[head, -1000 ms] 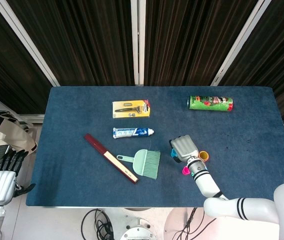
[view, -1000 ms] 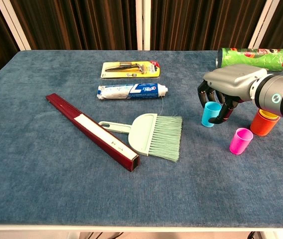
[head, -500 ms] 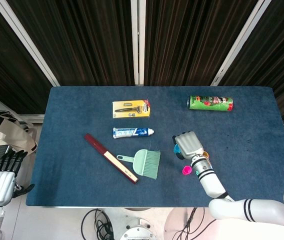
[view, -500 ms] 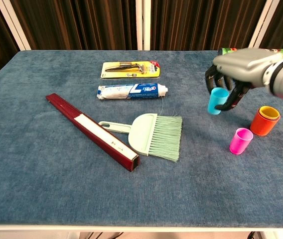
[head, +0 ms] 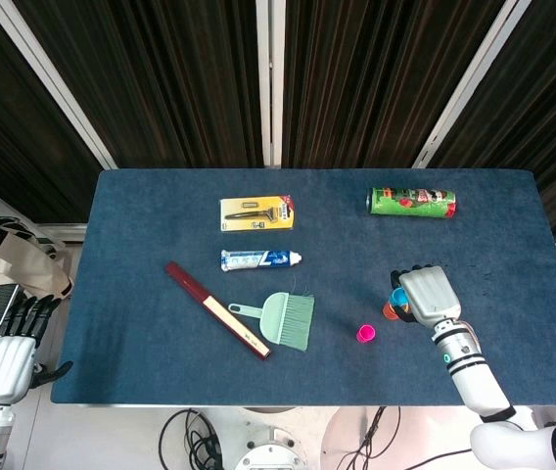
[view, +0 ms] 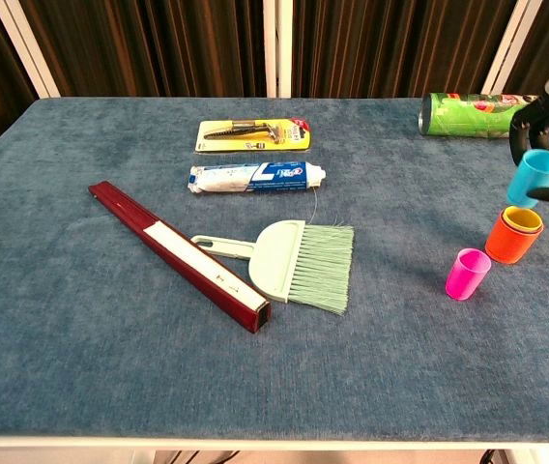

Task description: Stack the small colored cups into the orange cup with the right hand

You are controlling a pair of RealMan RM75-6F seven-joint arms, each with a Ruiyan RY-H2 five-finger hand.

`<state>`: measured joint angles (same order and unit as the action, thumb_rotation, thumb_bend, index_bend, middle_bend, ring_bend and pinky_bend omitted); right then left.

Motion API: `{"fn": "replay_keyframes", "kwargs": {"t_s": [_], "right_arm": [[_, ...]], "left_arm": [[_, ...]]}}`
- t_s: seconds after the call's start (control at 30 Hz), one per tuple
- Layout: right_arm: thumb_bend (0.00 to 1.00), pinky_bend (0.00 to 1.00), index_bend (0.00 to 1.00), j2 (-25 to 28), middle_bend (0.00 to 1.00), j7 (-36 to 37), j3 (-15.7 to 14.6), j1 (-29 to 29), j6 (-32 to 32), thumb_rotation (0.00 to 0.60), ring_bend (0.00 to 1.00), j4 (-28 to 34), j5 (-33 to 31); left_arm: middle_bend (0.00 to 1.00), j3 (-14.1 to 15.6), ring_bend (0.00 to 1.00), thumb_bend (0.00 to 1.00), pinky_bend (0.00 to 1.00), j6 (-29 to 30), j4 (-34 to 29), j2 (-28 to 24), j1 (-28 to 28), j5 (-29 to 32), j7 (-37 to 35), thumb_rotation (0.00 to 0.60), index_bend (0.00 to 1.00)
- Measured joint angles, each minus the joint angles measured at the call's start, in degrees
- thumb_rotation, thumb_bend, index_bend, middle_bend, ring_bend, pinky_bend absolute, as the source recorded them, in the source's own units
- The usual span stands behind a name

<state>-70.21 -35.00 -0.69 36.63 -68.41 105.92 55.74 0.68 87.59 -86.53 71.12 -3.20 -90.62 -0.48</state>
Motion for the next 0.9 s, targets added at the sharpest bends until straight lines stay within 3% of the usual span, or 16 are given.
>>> {"fn": "replay_keyframes", "kwargs": {"t_s": [0.27,0.9], "right_arm": [[0.21,0.52,0.57,-1.24,0.54,1.30,-0.47,-1.95,0.67,0.600,0.45,-2.47,1.63],[0.21,0.52,0.58,-3.08,0.54,1.93,2.06,-2.66,3.86,0.600,0.45,-5.96,0.25]], "left_arm": [[0.06,0.10,0.00,0.11,0.00,0.06,-0.62,-0.16,0.13,0.03,0.74,0.600,0.10],[0.06,-0.26,0.00,0.11,0.00,-1.11,0.48,-0.05,-0.46,0.73,-0.40,0.600,0.10]]}}
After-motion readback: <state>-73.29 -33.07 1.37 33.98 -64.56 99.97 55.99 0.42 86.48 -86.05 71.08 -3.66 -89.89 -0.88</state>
